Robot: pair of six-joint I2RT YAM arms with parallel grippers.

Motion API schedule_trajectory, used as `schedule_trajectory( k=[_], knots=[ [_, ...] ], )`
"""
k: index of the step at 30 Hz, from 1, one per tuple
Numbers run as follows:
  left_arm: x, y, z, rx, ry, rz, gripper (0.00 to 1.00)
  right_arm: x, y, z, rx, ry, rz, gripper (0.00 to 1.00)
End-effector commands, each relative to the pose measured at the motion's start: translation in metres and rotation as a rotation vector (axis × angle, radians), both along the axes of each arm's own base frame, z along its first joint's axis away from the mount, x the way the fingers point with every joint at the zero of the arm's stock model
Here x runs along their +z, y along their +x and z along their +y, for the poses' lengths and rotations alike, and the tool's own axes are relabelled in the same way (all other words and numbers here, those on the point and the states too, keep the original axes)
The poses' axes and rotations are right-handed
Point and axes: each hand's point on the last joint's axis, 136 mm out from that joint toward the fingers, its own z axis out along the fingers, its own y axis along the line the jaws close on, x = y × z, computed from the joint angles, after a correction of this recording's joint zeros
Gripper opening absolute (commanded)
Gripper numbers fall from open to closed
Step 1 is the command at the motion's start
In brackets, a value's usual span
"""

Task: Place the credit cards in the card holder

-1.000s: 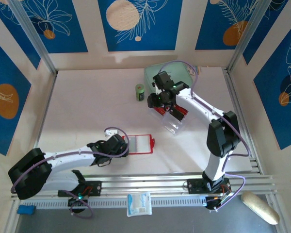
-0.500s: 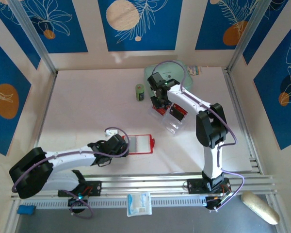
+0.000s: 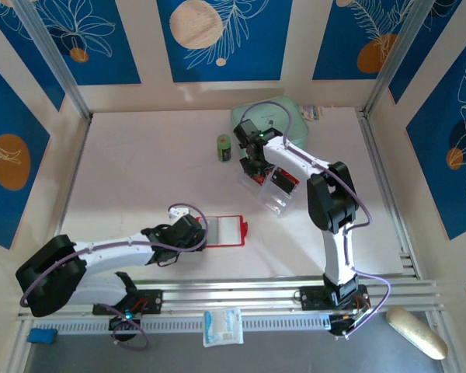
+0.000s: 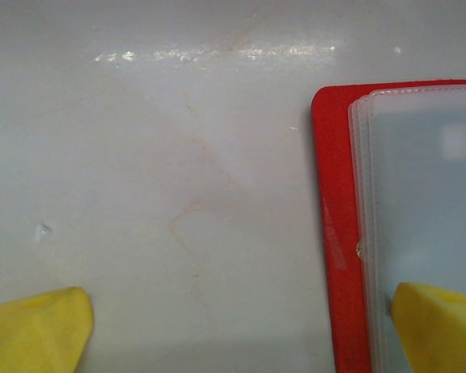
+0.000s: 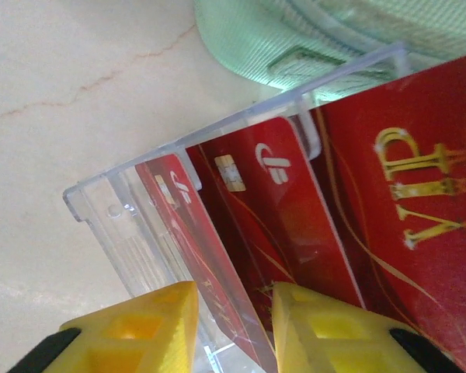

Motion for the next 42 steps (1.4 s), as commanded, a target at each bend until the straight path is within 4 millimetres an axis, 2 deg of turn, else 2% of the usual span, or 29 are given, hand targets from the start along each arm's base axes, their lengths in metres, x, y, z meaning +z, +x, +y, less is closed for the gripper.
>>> schedule_trajectory(
  k=[1, 7, 19, 27, 30, 32, 36, 38, 42],
  knots=[
    [-0.006, -0.002, 0.001, 0.001, 0.008, 0.030, 1.00, -0.001, -0.002, 0.008, 0.027, 0.010, 0.019, 0.28],
    [-0.006, -0.003, 0.001, -0.001, 0.007, 0.030, 1.00, 0.006, -0.002, 0.012, 0.045, 0.018, 0.003, 0.21],
    [-0.004, -0.003, 0.000, -0.003, -0.001, 0.028, 1.00, 0.028, -0.008, 0.022, 0.169, 0.056, -0.033, 0.19],
    [-0.001, -0.003, -0.001, -0.004, -0.008, 0.022, 1.00, 0.039, -0.013, 0.031, 0.239, 0.059, -0.054, 0.03],
    [0.000, -0.002, 0.000, -0.003, -0.008, 0.021, 1.00, 0.040, -0.014, 0.033, 0.252, 0.059, -0.056, 0.03],
    [0.001, -0.002, -0.001, -0.005, -0.012, 0.021, 1.00, 0.038, -0.015, 0.033, 0.256, 0.051, -0.052, 0.06],
    [0.001, -0.002, 0.000, -0.004, -0.011, 0.020, 1.00, 0.034, -0.013, 0.032, 0.256, 0.030, -0.054, 0.32],
    [0.002, -0.003, 0.000, -0.004, -0.009, 0.019, 1.00, 0.033, -0.012, 0.032, 0.254, 0.027, -0.055, 0.37],
    [0.002, -0.002, 0.000, -0.002, -0.011, 0.017, 1.00, 0.025, -0.010, 0.031, 0.253, 0.016, -0.036, 0.38]
  ],
)
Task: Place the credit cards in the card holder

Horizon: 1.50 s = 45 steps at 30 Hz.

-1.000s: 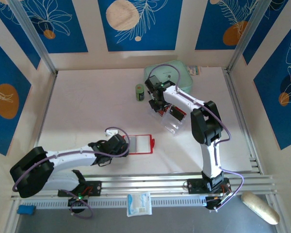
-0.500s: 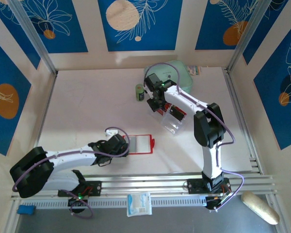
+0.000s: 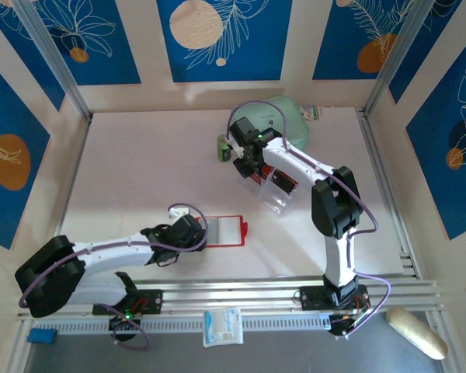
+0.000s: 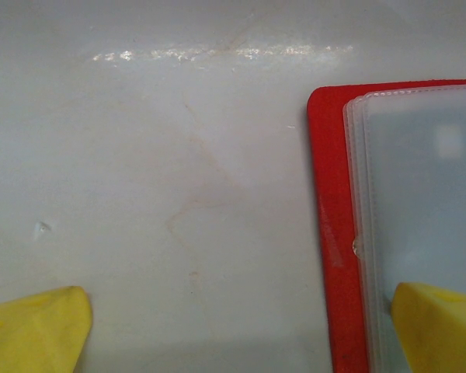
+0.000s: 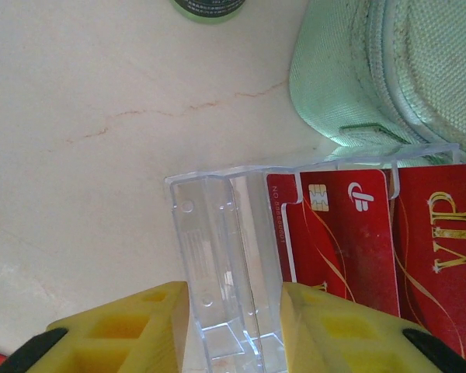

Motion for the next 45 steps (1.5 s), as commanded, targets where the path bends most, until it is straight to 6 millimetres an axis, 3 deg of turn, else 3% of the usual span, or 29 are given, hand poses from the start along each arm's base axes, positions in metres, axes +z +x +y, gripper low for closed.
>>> schedule_trajectory(
  k=[1, 6, 15, 18, 21, 26, 32, 39, 45],
  knots=[
    [0.000, -0.002, 0.002, 0.001, -0.002, 0.016, 1.00, -0.008, -0.002, 0.000, 0.012, -0.022, 0.020, 0.38],
    [0.001, -0.002, 0.001, 0.000, -0.003, 0.015, 1.00, -0.023, -0.002, -0.003, 0.011, -0.050, 0.047, 0.33],
    [0.001, -0.002, 0.001, 0.000, -0.006, 0.015, 1.00, -0.024, -0.002, -0.006, 0.021, -0.073, 0.041, 0.09],
    [0.000, -0.002, 0.001, -0.001, -0.005, 0.016, 1.00, -0.025, -0.002, -0.007, 0.026, -0.078, 0.040, 0.10],
    [0.001, -0.001, 0.000, 0.000, -0.009, 0.015, 1.00, -0.027, -0.001, -0.010, 0.026, -0.094, 0.039, 0.23],
    [0.001, -0.002, 0.000, -0.001, -0.010, 0.016, 1.00, -0.030, -0.001, -0.012, 0.028, -0.111, 0.038, 0.24],
    [0.002, -0.001, 0.000, 0.001, -0.013, 0.014, 1.00, -0.033, -0.002, -0.011, 0.030, -0.110, 0.046, 0.19],
    [0.003, -0.002, 0.000, 0.001, -0.018, 0.012, 1.00, -0.035, -0.003, -0.012, 0.036, -0.115, 0.050, 0.02],
    [0.017, 0.003, -0.004, -0.017, -0.026, -0.012, 1.00, -0.016, -0.001, -0.012, 0.047, -0.121, -0.006, 0.00]
  ],
)
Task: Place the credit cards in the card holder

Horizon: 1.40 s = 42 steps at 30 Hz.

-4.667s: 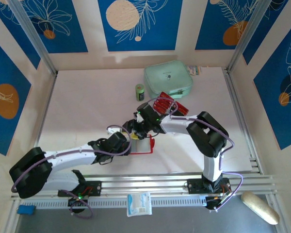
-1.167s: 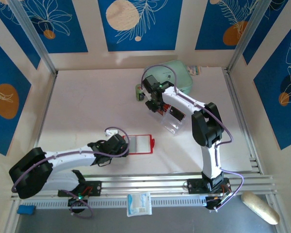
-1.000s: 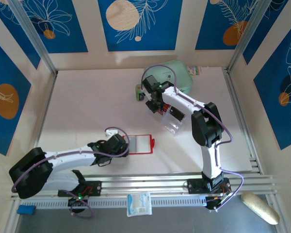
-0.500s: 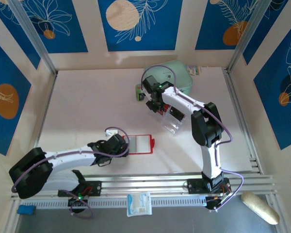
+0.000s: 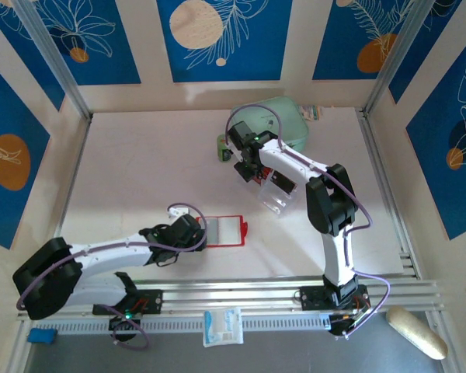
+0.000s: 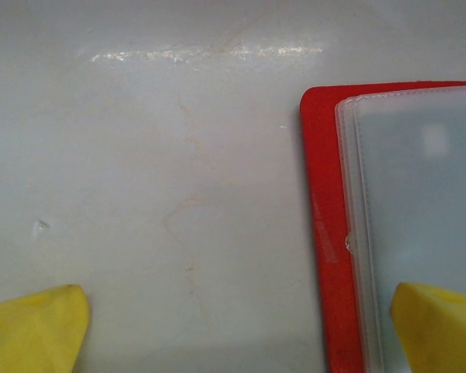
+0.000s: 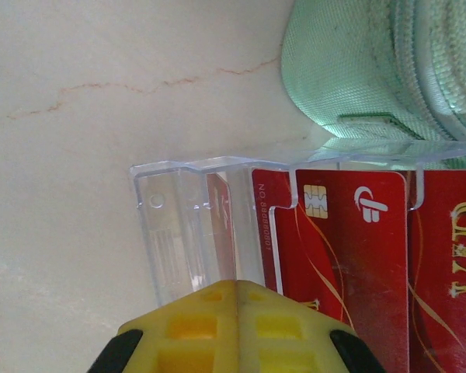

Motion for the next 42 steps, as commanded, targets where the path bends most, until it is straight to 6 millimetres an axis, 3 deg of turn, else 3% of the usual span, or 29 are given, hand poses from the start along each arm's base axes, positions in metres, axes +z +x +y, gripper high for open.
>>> schedule_trajectory(
  k=[1, 11, 16, 23, 27, 32, 36, 42],
  knots=[
    [0.016, 0.005, -0.004, -0.013, -0.012, -0.017, 1.00, 0.011, -0.005, -0.001, 0.022, -0.018, -0.023, 0.00],
    [0.055, 0.022, -0.025, -0.091, -0.035, -0.077, 1.00, 0.069, -0.019, 0.014, 0.040, 0.043, -0.124, 0.00],
    [0.049, 0.026, -0.035, -0.126, -0.014, -0.051, 1.00, 0.091, -0.037, 0.026, -0.018, 0.191, -0.111, 0.00],
    [0.028, 0.023, -0.029, -0.125, 0.050, -0.003, 1.00, 0.107, -0.084, 0.053, -0.163, 0.647, 0.017, 0.00],
    [0.018, 0.019, -0.017, -0.098, 0.096, 0.016, 1.00, 0.098, -0.111, 0.064, -0.242, 0.901, 0.106, 0.00],
    [0.010, 0.014, -0.004, -0.069, 0.143, 0.038, 1.00, 0.070, -0.136, 0.070, -0.344, 1.100, 0.196, 0.00],
    [0.004, 0.010, 0.003, -0.050, 0.168, 0.057, 1.00, 0.043, -0.152, 0.070, -0.392, 1.144, 0.200, 0.00],
    [-0.004, 0.005, 0.011, -0.028, 0.198, 0.085, 1.00, 0.018, -0.162, 0.070, -0.441, 1.178, 0.191, 0.00]
  ],
)
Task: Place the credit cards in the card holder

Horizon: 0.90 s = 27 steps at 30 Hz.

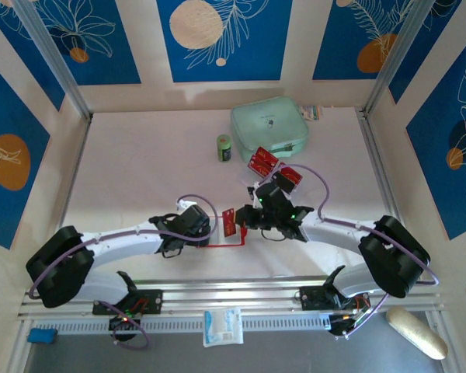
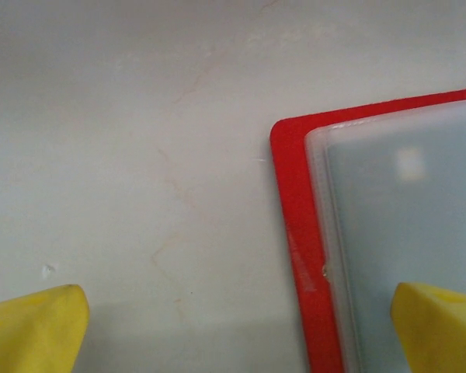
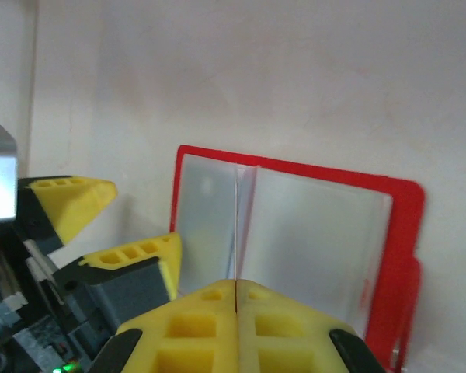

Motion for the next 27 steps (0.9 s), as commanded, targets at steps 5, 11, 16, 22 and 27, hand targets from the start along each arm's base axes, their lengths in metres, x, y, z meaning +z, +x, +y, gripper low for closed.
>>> schedule_trajectory(
  k=[5, 11, 16, 22, 27],
  knots=[
    [-0.015, -0.011, 0.024, 0.063, 0.078, 0.049, 1.00, 0.016, 0.008, 0.016, -0.068, 0.141, -0.064, 0.00],
    [-0.019, -0.014, 0.026, 0.072, 0.084, 0.065, 1.00, 0.004, 0.009, 0.018, -0.088, 0.137, -0.061, 0.00],
    [-0.019, -0.015, 0.026, 0.072, 0.082, 0.067, 1.00, -0.004, 0.010, 0.019, -0.105, 0.132, -0.056, 0.00],
    [-0.022, -0.017, 0.028, 0.077, 0.079, 0.073, 1.00, -0.014, 0.009, 0.017, -0.123, 0.123, -0.048, 0.00],
    [-0.023, -0.019, 0.028, 0.078, 0.077, 0.077, 1.00, -0.022, 0.007, 0.016, -0.133, 0.112, -0.042, 0.00]
  ],
)
